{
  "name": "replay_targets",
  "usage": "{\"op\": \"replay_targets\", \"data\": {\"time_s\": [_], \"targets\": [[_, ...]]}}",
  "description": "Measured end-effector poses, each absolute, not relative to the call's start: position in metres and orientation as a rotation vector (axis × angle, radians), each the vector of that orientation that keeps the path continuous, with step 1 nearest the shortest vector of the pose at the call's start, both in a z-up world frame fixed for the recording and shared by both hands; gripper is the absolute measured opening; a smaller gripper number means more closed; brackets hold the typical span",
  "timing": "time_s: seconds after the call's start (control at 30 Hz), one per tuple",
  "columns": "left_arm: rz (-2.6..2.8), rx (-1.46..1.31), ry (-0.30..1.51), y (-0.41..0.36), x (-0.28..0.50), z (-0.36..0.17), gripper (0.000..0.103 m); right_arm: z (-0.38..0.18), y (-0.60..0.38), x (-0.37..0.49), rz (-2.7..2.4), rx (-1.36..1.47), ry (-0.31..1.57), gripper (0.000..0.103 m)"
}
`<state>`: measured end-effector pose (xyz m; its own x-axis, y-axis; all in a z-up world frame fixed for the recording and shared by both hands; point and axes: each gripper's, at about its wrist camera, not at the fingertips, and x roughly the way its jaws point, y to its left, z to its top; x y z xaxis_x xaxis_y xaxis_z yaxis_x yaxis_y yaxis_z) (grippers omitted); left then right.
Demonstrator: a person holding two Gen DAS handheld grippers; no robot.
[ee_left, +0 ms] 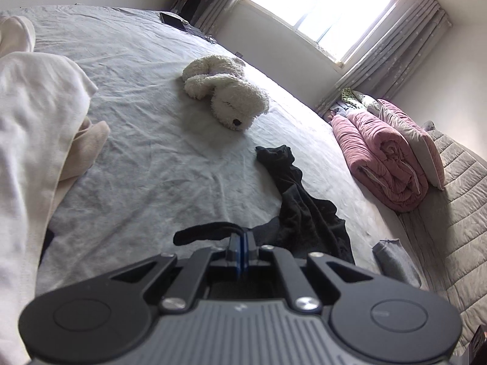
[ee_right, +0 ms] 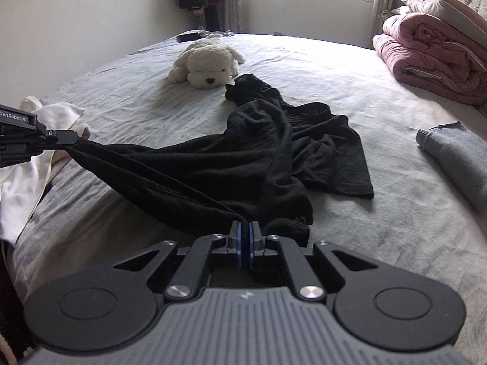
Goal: Fold clothes
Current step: 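Lay the garment flat and open both grippers, releasing it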
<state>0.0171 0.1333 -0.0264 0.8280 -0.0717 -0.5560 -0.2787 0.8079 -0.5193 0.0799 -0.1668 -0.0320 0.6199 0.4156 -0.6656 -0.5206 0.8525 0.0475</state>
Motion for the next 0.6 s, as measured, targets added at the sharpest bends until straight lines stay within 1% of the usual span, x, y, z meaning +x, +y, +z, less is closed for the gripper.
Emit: {"op": "replay_targets", "data": {"time_s": [0.2, 0.6], "targets": [[0.119, -0.602, 0.658, 0.142, -0.006, -0.040, 0.001, -0.034, -0.152, 0.058, 0.580, -0.219, 0.781, 0.005], [0.060, -0.480, 0.781, 0.139, -0.032, -0.076, 0.002, -0.054, -0.158, 0.012, 0.540, -0.182, 0.877, 0.005]]}}
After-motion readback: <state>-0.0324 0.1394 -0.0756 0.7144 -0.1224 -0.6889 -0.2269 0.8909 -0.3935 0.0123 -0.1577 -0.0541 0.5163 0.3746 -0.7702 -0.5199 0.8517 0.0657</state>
